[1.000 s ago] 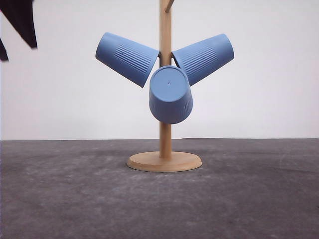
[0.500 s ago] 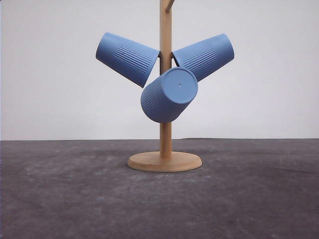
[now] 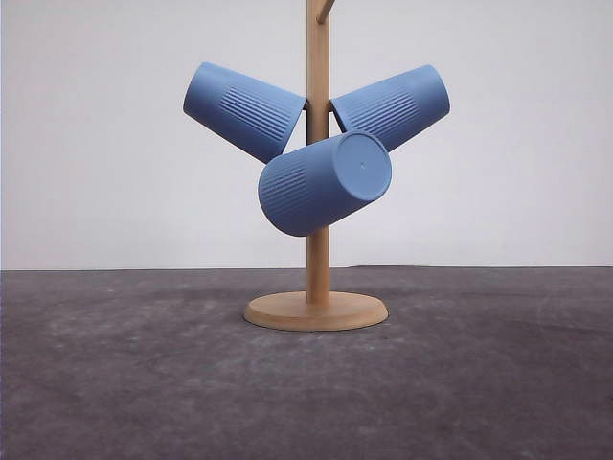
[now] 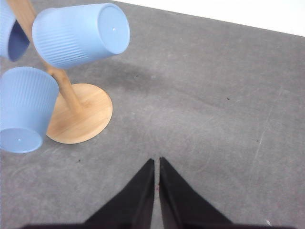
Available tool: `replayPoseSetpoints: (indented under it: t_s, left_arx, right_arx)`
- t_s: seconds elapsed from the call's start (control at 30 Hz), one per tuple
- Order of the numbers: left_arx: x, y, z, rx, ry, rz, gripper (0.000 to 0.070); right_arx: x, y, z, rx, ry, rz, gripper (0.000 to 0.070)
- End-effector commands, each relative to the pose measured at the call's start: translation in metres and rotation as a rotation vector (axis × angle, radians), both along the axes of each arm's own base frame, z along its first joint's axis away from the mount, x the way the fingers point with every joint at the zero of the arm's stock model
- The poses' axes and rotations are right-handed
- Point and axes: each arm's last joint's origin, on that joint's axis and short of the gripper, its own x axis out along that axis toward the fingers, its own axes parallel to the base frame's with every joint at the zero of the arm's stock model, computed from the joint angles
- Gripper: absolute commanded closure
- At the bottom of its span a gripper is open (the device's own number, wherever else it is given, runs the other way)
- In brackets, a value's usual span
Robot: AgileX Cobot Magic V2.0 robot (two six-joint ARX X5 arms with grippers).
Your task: Place three cups
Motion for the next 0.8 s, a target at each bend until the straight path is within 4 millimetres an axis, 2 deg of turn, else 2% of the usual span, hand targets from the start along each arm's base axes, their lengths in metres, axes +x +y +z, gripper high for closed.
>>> replayPoseSetpoints:
  t_s: [0.0,0.17,0.3,0.4,0.5,0.6,0.77]
  left_arx:
    - [0.003,0.000,0.002,-0.003,-0.008,0.007,0.0700]
    - [0.000,-0.001,0.003,-0.004,-0.015,0.002,0.0700]
    - [-0.020,0.001,0.011,-0.024,-0.109,0.021,0.0700]
    - [-0.039,0.005,0.002,-0.002,-0.279,0.054,0.0700]
    - [-0.058,0.011,-0.028,0.002,-0.451,0.114,0.0700]
    - [-0.076,0.016,-0.074,0.029,-0.573,0.186,0.0700]
    - [-0.096,0.017,-0.145,0.007,-0.670,0.232,0.0700]
  right_arx:
    - [0.001,0.000,0.006,0.012,-0.022,-0.005,0.0688]
    - [0.001,0.000,0.006,0.012,-0.022,-0.005,0.0688]
    - [0.001,0.000,0.006,0.012,-0.022,-0.005,0.0689]
    - [0.001,0.000,0.006,0.012,-0.022,-0.005,0.0688]
    - [0.001,0.000,0.006,0.012,-0.022,-0.005,0.0688]
    - [0.001,0.000,0.006,0.012,-0.022,-0.005,0.0688]
    - [0.001,0.000,0.006,0.012,-0.022,-0.005,0.0688]
